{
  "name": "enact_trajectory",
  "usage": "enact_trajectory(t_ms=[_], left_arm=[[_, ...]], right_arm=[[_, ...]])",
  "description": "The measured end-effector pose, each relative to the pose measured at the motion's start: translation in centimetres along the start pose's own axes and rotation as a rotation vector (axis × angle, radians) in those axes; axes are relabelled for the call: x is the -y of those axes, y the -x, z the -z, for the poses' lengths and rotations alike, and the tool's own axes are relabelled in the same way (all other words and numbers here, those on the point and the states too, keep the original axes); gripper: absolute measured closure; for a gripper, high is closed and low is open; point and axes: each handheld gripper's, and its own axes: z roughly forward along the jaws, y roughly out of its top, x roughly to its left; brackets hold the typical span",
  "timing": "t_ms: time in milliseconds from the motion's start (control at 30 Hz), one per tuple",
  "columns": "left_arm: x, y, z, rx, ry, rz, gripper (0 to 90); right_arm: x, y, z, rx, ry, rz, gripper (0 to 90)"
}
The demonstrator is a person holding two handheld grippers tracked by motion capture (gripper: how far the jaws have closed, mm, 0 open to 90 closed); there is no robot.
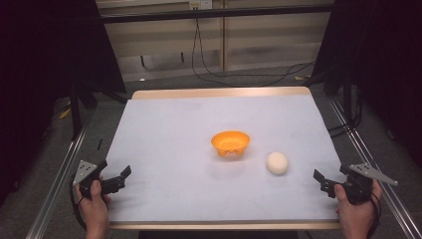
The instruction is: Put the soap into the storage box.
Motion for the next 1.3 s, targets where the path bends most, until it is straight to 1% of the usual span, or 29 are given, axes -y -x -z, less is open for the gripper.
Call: enact_trajectory(t_ms=[67,100,133,167,200,333,367,433,467,500,567,633,667,700,733,767,800,900,967,1033,1100,1233,1267,1300], left_arm=[[0.0,0.0,0.0,-0.003,-0.004,-0.005,1.3],[0.0,0.0,0.0,-0.002,-0.002,-0.004,1.4],[0.0,0.0,0.0,-0.002,-0.002,-0.005,1.4],[0.0,0.0,0.0,-0.003,-0.003,-0.005,1.4],[0.0,0.0,0.0,-0.003,-0.003,-0.006,1.4],[0.0,0.0,0.0,-0.002,-0.003,-0.006,1.4],[0.0,0.0,0.0,-0.002,-0.003,-0.006,1.4],[0.0,0.1,0.0,-0.001,-0.002,-0.004,1.4],[0.0,0.1,0.0,-0.001,-0.002,-0.004,1.4],[0.0,0.1,0.0,-0.002,-0.001,-0.004,1.4],[0.0,0.1,0.0,-0.002,-0.001,-0.004,1.4],[0.0,0.1,0.0,-0.002,-0.007,-0.009,1.4],[0.0,0.1,0.0,-0.002,-0.007,-0.009,1.4],[0.0,0.1,0.0,-0.001,-0.003,-0.005,1.4],[0.0,0.1,0.0,-0.002,-0.006,-0.009,1.4],[0.0,0.1,0.0,-0.002,-0.006,-0.009,1.4],[0.0,0.1,0.0,-0.002,-0.006,-0.010,1.4],[0.0,0.1,0.0,-0.003,-0.006,-0.011,1.4],[0.0,0.1,0.0,-0.003,-0.006,-0.011,1.4],[0.0,0.1,0.0,-0.003,-0.005,-0.011,1.4],[0.0,0.1,0.0,-0.003,-0.006,-0.011,1.4],[0.0,0.1,0.0,-0.005,-0.008,-0.018,1.4],[0.0,0.1,0.0,-0.006,-0.009,-0.019,1.4],[0.0,0.1,0.0,-0.006,-0.009,-0.019,1.4]], right_arm=[[0.0,0.0,-0.1,0.001,-0.010,0.002,0.1],[-0.2,0.1,-0.3,-0.011,-0.033,-0.001,0.0],[-0.2,0.1,-0.3,-0.011,-0.033,-0.001,0.0],[-0.4,0.1,-0.5,-0.017,-0.068,0.006,0.1],[-0.5,0.0,-0.6,-0.022,-0.089,0.014,0.2],[-0.9,-0.1,-1.1,-0.006,-0.158,0.054,0.8],[-0.9,-0.1,-1.1,-0.006,-0.158,0.054,0.8],[-1.1,-0.2,-1.4,-0.007,-0.186,0.057,0.8],[-1.2,-0.2,-1.5,-0.007,-0.203,0.055,0.8],[-1.5,-0.3,-1.8,-0.009,-0.240,0.066,0.8],[-1.7,-0.4,-2.0,0.000,-0.277,0.076,0.8],[-1.9,-0.4,-2.3,-0.004,-0.315,0.079,1.1],[-1.9,-0.4,-2.3,-0.004,-0.315,0.079,1.1],[-2.0,-0.4,-2.4,-0.008,-0.332,0.082,1.0],[-2.1,-0.5,-2.5,0.000,-0.363,0.076,1.2],[-2.1,-0.5,-2.5,0.000,-0.363,0.076,1.2],[-2.3,-0.5,-2.6,-0.007,-0.388,0.073,1.2],[-2.6,-0.6,-2.8,-0.001,-0.422,0.063,1.5],[-2.7,-0.6,-2.8,-0.004,-0.426,0.070,1.7],[-3.2,-0.6,-2.9,-0.001,-0.460,0.059,1.9],[-3.4,-0.6,-2.9,-0.005,-0.467,0.052,2.0],[-4.2,-0.7,-3.0,-0.007,-0.504,0.053,2.4],[-4.4,-0.8,-3.1,-0.007,-0.511,0.047,2.5],[-4.4,-0.8,-3.1,-0.007,-0.511,0.047,2.5]])
